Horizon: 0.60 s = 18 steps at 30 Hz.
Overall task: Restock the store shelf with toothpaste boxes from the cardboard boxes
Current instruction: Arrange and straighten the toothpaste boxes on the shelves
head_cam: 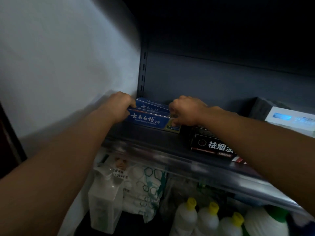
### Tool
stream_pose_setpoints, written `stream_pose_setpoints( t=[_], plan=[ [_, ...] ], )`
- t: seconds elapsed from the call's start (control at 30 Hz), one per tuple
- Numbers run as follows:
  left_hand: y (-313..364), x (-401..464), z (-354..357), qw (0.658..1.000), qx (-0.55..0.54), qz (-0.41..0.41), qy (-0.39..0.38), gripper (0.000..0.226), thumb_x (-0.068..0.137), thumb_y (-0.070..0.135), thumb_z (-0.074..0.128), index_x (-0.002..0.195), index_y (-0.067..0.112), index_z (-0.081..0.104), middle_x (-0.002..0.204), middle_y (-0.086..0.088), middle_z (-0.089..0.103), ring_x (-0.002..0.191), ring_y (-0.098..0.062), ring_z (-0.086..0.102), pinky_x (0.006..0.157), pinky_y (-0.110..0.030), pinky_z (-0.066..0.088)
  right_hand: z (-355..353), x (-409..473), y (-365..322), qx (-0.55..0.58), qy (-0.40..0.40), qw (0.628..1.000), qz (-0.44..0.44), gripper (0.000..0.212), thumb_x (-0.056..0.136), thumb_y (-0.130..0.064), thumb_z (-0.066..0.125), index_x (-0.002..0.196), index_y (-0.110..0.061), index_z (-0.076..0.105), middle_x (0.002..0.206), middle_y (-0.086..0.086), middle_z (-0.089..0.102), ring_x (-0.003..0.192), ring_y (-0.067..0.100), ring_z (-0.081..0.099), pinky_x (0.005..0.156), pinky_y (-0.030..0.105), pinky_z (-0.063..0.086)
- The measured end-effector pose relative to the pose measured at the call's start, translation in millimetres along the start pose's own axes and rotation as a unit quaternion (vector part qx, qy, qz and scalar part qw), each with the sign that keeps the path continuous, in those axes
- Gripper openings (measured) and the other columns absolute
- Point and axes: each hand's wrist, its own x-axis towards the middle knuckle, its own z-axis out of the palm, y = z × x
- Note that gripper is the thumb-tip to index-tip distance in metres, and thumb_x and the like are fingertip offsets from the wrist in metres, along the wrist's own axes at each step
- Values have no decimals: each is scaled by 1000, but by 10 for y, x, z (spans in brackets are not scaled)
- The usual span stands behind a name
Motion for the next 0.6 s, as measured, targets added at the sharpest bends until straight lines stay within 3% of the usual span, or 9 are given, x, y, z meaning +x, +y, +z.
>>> stream_pose_setpoints(
  t=[0.47,0.6],
  plan=[
    [22,140,-2,996,78,20,-38,41,89,10,61,129,19,61,125,-14,59,115,-31,55,97,-36,43,66,86,-22,-16,16,1000,-2,27,86,-25,64,108,-10,57,114,15,54,103,32,55,71,29,37],
    [26,150,-29,994,86,21,-66,36,89,18,61,125,19,62,122,-13,60,111,-29,57,94,-34,45,91,108,-16,-31,3,1000,1,31,88,-19,60,117,-9,56,120,16,53,109,34,54,81,32,43]
  ],
)
